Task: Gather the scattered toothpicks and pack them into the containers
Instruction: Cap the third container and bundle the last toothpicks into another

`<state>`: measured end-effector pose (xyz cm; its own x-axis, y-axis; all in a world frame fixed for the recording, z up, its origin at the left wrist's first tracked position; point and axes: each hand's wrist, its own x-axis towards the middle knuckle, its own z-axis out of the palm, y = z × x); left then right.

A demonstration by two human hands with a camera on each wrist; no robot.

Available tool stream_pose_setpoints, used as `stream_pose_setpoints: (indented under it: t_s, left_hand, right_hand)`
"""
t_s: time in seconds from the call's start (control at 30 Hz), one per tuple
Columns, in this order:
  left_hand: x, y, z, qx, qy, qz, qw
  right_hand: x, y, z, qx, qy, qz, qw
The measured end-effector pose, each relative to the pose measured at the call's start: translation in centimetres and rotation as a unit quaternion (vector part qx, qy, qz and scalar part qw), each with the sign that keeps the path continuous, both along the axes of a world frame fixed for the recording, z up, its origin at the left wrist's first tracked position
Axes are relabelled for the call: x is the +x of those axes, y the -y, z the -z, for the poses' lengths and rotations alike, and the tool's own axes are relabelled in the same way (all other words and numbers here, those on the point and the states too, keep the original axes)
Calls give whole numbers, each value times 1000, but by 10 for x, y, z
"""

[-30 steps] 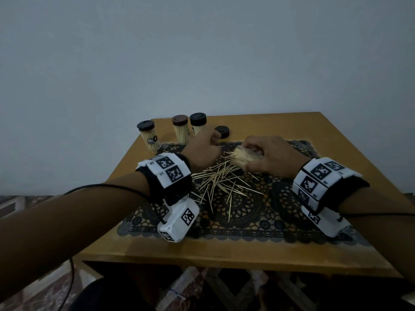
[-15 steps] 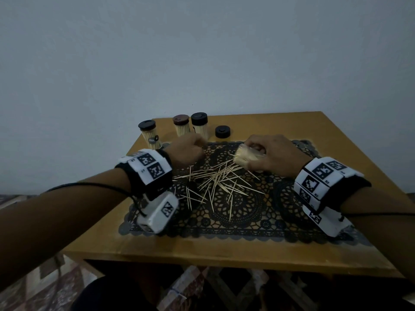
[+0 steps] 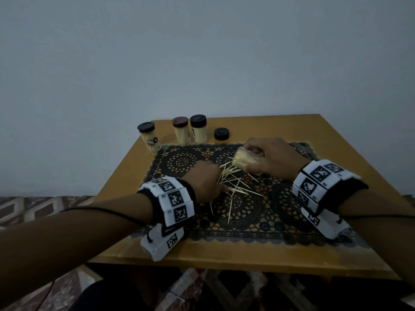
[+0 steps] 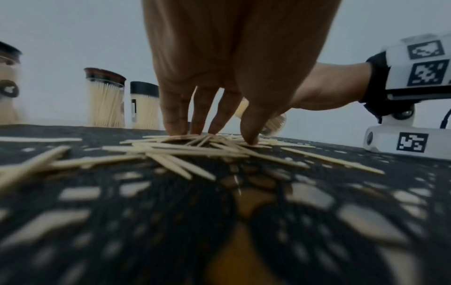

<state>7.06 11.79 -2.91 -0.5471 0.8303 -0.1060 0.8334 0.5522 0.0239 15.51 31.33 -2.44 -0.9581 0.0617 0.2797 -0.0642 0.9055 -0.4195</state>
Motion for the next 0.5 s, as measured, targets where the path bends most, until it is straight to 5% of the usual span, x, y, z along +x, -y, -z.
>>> stream_pose_setpoints:
  t_s: [0.5]
  left_hand:
    - [-20,-4,-18,94,17,44,994]
  right_hand:
    - [1,2,-3,9,20,-4,1000]
